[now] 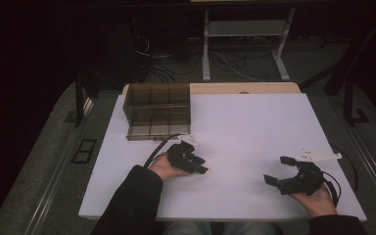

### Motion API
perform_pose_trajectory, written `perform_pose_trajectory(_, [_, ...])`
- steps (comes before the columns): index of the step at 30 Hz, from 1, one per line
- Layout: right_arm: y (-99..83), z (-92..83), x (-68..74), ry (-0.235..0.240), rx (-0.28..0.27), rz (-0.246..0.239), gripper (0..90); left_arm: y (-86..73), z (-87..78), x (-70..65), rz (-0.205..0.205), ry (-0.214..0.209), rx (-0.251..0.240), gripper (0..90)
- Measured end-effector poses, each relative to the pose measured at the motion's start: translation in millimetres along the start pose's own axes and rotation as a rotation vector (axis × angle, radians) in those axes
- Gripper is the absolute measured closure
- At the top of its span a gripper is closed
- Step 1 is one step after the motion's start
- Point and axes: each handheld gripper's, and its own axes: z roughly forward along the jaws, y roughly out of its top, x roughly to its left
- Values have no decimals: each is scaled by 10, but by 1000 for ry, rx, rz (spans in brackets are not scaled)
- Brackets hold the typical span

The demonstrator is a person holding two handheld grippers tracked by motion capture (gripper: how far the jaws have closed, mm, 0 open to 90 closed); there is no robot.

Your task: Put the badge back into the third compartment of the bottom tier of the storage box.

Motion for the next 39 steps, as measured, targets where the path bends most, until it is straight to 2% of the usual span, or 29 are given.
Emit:
perform_pose_trajectory(6, [0, 0, 2, -9, 5, -1, 3, -3, -1, 12, -10, 3, 2, 641])
perform_pose_trajectory(7, [0, 3, 2, -10, 6, 0, 3, 0, -3, 24, 7, 10, 3, 664])
perform_pose_trajectory(12, [0, -1, 0, -12, 3, -1, 3, 0, -1, 7, -9, 17, -12, 725])
perform_pose_trajectory(14, [-1, -3, -7, -17, -1, 0, 3, 9, -6, 14, -3, 11, -18, 755])
perform_pose_trajectory(15, [-1, -6, -11, -20, -3, 0, 3, 11, -18, 9, -17, 5, -28, 783])
perform_pose_trajectory(17, [0, -11, -15, -21, -8, 2, 3, 22, -32, -7, -19, -1, -30, 807])
perform_pose_trajectory(18, [0, -11, -15, -21, -8, 2, 3, 31, -42, -7, -3, 0, -33, 807])
perform_pose_trajectory(20, [0, -13, -13, -23, -9, 4, 4, 50, -58, -52, -8, -4, -31, 856])
perform_pose_trajectory(23, [1, -14, -11, -24, -10, 4, 3, 75, -64, -77, 10, -7, -17, 866])
perform_pose_trajectory(29, [1, -31, -19, -26, -17, 7, 3, 82, -75, -94, -2, -8, -2, 867])
perform_pose_trajectory(34, [5, -27, -20, -25, -23, 10, 3, 90, -89, -117, 9, -3, 14, 867])
perform_pose_trajectory(39, [2, -30, -21, -25, -23, 11, 4, 105, -119, -130, -5, -6, 23, 867])
